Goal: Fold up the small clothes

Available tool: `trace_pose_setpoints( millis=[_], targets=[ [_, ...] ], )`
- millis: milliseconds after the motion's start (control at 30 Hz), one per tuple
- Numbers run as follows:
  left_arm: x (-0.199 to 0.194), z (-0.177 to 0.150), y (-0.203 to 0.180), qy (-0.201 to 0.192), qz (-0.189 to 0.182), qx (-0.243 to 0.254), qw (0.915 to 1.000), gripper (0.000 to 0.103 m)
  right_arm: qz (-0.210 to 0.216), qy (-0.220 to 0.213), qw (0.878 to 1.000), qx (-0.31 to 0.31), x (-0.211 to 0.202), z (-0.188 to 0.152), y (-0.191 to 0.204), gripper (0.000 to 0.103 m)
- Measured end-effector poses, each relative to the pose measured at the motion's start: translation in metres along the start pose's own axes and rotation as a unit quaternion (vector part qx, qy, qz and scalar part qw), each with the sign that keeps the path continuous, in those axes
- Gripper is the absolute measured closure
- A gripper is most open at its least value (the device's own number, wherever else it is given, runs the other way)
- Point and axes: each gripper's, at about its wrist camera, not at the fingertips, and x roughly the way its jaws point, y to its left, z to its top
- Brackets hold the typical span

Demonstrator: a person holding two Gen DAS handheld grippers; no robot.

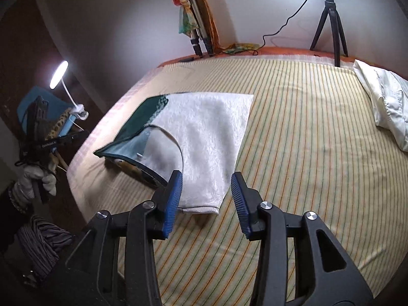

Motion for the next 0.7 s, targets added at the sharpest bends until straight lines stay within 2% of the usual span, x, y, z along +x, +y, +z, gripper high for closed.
trace_pose_setpoints(
  millis=[267, 467, 567, 633, 700],
  targets=[
    [0.04, -0.011, -0.041, 0.035, 0.01, 0.061, 0.9975, 0.074, -0.002, 0.019, 0.999, -0.041, 0.034, 0.001, 0.026, 0.061],
    [0.067, -0.03, -0.049, 0.079, 0.042, 0.101, 0.9908, 0.074, -0.022, 0.066, 0.994, -0.082, 0.06, -0.008, 0.037, 0.061],
    [0.064, -0.035, -0.046, 0.081, 0.041, 0.103, 0.9906, 0.073, -0.018, 0.103, 0.991, -0.089, 0.067, -0.012, 0.036, 0.061],
    [0.056, -0.034, -0.044, 0.076, 0.039, 0.092, 0.9921, 0.073, -0.004, 0.093, 0.993, -0.075, 0.058, -0.007, 0.033, 0.061],
    [0.043, -0.029, -0.04, 0.064, 0.028, 0.068, 0.9952, 0.066, 0.022, 0.068, 0.996, -0.057, 0.045, 0.003, 0.033, 0.061]
  ],
)
